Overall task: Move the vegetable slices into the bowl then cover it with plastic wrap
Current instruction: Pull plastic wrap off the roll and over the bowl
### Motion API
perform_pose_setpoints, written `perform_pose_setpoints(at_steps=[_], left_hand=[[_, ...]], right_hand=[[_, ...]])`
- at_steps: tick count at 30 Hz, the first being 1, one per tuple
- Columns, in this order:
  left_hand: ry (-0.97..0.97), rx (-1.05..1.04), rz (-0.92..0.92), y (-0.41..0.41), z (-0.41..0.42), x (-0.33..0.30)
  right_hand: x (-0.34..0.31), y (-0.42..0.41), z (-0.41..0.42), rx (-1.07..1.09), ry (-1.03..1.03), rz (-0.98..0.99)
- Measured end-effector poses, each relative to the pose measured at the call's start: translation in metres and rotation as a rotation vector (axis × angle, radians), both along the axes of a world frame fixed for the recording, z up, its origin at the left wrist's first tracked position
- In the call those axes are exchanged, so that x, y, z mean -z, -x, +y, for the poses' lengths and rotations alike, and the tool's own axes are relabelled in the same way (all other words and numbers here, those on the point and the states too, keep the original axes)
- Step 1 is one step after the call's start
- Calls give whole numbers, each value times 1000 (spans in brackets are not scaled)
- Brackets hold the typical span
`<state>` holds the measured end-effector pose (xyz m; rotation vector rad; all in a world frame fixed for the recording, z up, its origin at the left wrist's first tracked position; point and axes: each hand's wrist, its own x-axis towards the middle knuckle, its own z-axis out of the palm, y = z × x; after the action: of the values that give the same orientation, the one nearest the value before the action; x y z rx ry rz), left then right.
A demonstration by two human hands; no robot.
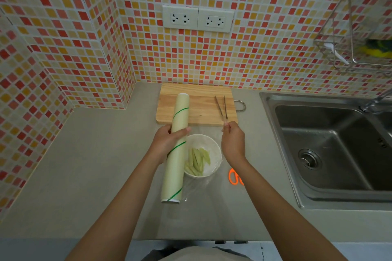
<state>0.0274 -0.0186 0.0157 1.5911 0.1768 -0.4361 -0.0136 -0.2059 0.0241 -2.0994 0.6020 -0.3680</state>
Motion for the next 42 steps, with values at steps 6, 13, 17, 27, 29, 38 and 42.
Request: perform_pose_setpoints(at_steps=[6,13,17,27,29,38,42], left_hand=[[23,-17,37,1,3,4],[-103,-40,-34,-2,14,7],[-74,1,34,0,13,6],[-144,-18,-41,0,19,20],[-162,-18,-24,1,21,23],[-251,-4,-139,4,21,33],[-252,-22,-168,0,25,36]], right_hand=[[2,1,-9,-19,19,12],[10,-1,-20,9,45,34],[15,2,-26,-9,57,54],[30,9,-27,3,46,103],[33,9,-28,5,54,112],[41,8,-31,6,83,149],[46,7,-33,16,80,165]])
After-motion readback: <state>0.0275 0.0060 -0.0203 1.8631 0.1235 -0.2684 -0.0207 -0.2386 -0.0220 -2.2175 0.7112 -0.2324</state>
